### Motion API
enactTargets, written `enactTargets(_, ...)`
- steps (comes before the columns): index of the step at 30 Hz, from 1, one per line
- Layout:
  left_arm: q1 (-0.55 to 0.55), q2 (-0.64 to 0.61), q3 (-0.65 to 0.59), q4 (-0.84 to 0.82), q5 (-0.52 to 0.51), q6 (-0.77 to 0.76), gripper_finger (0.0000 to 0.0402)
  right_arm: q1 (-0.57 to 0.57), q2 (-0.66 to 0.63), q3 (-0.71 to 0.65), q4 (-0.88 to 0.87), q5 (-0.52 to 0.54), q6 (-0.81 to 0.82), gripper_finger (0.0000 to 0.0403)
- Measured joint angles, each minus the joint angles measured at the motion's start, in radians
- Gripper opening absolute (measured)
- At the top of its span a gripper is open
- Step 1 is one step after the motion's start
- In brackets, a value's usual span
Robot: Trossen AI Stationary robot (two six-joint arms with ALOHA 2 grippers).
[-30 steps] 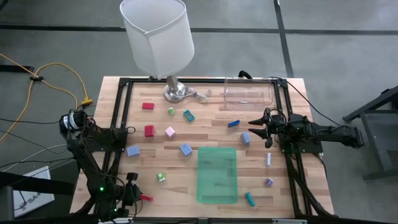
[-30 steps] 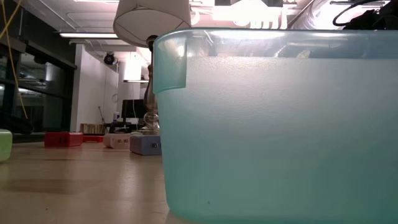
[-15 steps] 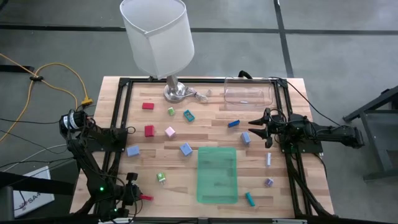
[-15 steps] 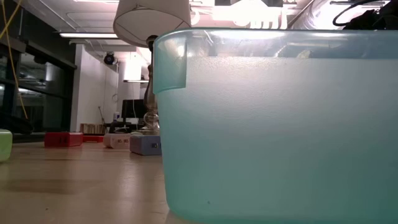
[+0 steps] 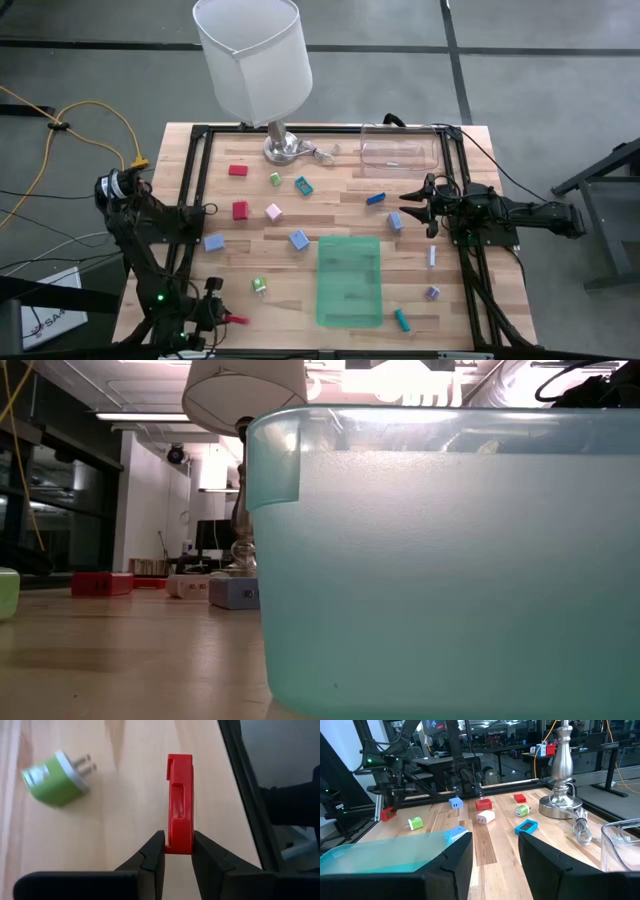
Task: Pick & Place Office items
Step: Put the bottom red digital clock into the green bin
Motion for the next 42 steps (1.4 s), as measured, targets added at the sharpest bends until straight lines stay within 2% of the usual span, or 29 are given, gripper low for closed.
enactTargets(8,0.197,-0.084,0.036,0.021,0.026,0.247,0.0071,0.000,0.000,0.000,0.000,0.000,0.000,0.0146)
enactTargets(18,0.564,-0.092,0.138,0.022,0.223,0.587,0.0071,0.000,0.000,0.000,0.000,0.000,0.000,0.0146)
enactTargets(25,0.740,-0.090,0.161,0.076,0.331,0.783,0.0071,0.000,0.000,0.000,0.000,0.000,0.000,0.0146)
enactTargets(30,0.839,-0.046,0.163,0.158,0.429,0.890,0.0071,0.000,0.000,0.000,0.000,0.000,0.000,0.0146)
enactTargets(42,1.010,0.128,0.326,0.122,0.576,1.033,0.0071,0.000,0.000,0.000,0.000,0.000,0.000,0.0146)
